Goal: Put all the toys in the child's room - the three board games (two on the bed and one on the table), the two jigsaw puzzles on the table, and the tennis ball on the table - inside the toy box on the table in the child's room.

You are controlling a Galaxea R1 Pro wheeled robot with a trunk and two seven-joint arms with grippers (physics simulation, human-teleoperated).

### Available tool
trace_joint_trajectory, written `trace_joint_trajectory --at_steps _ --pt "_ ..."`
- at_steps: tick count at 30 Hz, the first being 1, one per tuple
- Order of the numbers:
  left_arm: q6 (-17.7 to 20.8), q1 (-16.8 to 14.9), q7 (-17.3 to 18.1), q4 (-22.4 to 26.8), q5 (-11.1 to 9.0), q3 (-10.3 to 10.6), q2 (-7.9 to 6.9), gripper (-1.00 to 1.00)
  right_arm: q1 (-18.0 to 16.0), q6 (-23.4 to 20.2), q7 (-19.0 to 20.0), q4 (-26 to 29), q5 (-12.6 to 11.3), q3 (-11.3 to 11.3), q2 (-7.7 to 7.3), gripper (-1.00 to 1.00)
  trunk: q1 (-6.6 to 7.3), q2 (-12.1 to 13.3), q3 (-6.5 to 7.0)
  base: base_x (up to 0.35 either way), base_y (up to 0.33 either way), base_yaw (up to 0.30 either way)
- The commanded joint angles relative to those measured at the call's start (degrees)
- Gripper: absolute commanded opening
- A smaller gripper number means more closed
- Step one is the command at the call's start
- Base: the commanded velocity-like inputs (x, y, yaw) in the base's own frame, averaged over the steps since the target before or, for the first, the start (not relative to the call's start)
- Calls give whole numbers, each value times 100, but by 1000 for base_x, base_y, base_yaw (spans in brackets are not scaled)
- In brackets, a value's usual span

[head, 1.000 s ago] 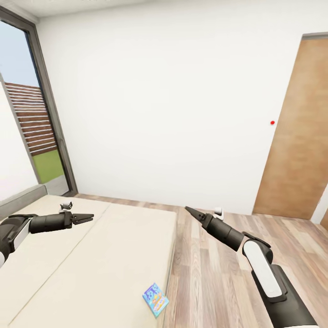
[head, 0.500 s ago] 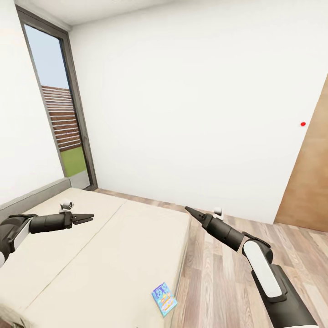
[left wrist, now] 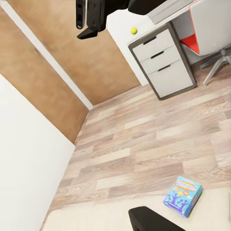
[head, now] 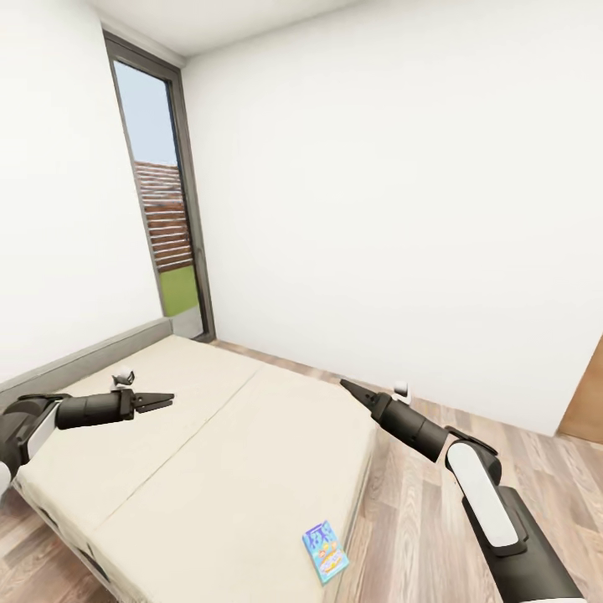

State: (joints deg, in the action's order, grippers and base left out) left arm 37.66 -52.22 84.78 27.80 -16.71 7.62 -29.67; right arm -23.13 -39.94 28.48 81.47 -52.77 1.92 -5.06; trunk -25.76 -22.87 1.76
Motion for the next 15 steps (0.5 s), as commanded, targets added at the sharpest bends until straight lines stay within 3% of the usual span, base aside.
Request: trace_joint_trajectory --at_steps 1,15 --pt "61 -5 13 -3 -34 38 -6 100 -1 -23 -1 1 -23 2 -3 100 -2 -4 -3 0 -2 292" --pt "57 -4 11 -3 -34 38 13 100 -4 -23 -1 1 -23 5 -3 100 -2 -4 -3 0 -69 292"
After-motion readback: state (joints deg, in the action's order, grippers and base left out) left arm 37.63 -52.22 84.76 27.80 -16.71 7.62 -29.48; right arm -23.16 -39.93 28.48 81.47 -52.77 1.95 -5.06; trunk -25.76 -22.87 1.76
